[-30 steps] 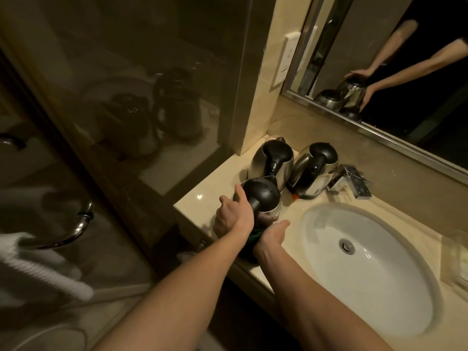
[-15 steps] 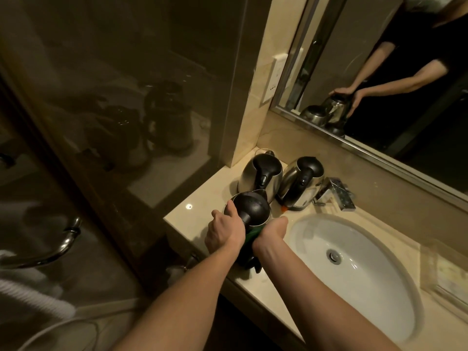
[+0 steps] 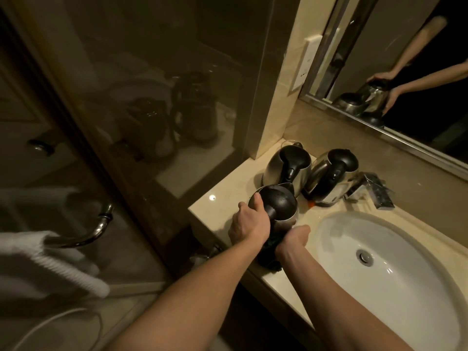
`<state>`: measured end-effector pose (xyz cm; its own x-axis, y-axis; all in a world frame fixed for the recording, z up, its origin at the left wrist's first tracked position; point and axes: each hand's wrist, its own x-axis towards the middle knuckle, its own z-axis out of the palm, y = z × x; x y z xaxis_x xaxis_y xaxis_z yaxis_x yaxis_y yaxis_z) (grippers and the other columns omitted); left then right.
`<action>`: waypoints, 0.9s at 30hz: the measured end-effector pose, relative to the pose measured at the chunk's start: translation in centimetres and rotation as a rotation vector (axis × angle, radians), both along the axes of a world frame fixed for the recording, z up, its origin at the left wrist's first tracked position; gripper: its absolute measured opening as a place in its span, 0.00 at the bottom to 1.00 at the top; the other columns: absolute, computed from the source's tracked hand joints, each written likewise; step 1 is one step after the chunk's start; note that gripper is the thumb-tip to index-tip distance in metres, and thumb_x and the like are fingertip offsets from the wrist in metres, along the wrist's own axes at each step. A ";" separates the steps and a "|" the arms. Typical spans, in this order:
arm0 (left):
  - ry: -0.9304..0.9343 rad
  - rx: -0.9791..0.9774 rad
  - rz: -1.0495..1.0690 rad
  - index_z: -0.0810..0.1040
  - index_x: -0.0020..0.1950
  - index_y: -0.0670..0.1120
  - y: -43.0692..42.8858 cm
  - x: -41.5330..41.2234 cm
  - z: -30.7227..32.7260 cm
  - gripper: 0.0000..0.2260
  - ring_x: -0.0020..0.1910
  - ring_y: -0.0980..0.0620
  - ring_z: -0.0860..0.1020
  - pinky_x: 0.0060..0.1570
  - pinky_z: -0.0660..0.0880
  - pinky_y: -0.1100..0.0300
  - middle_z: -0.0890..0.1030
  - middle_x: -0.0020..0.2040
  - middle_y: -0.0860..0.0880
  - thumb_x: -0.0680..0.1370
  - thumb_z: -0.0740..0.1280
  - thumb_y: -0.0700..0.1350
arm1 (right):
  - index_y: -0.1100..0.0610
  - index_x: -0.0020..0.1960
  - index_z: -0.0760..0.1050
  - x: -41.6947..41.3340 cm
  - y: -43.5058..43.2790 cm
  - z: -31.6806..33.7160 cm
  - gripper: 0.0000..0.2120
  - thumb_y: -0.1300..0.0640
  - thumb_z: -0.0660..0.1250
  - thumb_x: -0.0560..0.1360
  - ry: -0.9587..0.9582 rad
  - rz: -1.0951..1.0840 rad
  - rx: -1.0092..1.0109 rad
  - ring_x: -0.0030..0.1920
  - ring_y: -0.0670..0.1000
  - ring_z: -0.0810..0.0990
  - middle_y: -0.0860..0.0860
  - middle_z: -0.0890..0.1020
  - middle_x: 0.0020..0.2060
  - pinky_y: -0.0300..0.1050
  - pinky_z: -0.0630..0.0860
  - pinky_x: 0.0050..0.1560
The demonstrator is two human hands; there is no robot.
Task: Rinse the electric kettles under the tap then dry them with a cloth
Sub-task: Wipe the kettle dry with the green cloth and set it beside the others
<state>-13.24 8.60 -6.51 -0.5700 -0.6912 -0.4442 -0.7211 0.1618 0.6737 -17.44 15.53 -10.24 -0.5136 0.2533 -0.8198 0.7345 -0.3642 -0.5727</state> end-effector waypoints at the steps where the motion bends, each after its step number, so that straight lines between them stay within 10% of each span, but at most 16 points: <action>1: 0.003 0.009 0.002 0.69 0.73 0.46 0.0 0.0 0.0 0.29 0.62 0.44 0.78 0.49 0.66 0.55 0.77 0.66 0.43 0.83 0.48 0.64 | 0.61 0.62 0.74 0.0 0.1 0.1 0.28 0.42 0.50 0.78 -0.005 0.001 -0.012 0.56 0.56 0.72 0.59 0.77 0.56 0.52 0.69 0.62; 17: 0.040 0.052 -0.182 0.71 0.72 0.48 4.6 -1.7 -0.4 0.32 0.62 0.43 0.78 0.59 0.74 0.48 0.78 0.65 0.44 0.81 0.49 0.68 | 0.61 0.65 0.73 -0.7 6.1 3.5 0.30 0.39 0.51 0.78 0.023 -0.121 0.020 0.53 0.58 0.71 0.58 0.77 0.55 0.56 0.68 0.62; 27: 0.070 0.008 -0.331 0.76 0.54 0.47 2.9 -4.5 -0.9 0.28 0.48 0.47 0.79 0.52 0.76 0.50 0.79 0.49 0.47 0.81 0.49 0.69 | 0.58 0.72 0.69 -1.3 6.6 2.4 0.36 0.34 0.48 0.77 0.068 -0.075 -0.024 0.66 0.61 0.72 0.59 0.76 0.65 0.59 0.66 0.67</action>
<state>-17.73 11.46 -7.37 -0.7923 -0.4597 -0.4011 -0.5823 0.3739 0.7219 -18.73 22.10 -7.84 -0.5489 0.2733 -0.7899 0.6643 -0.4310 -0.6107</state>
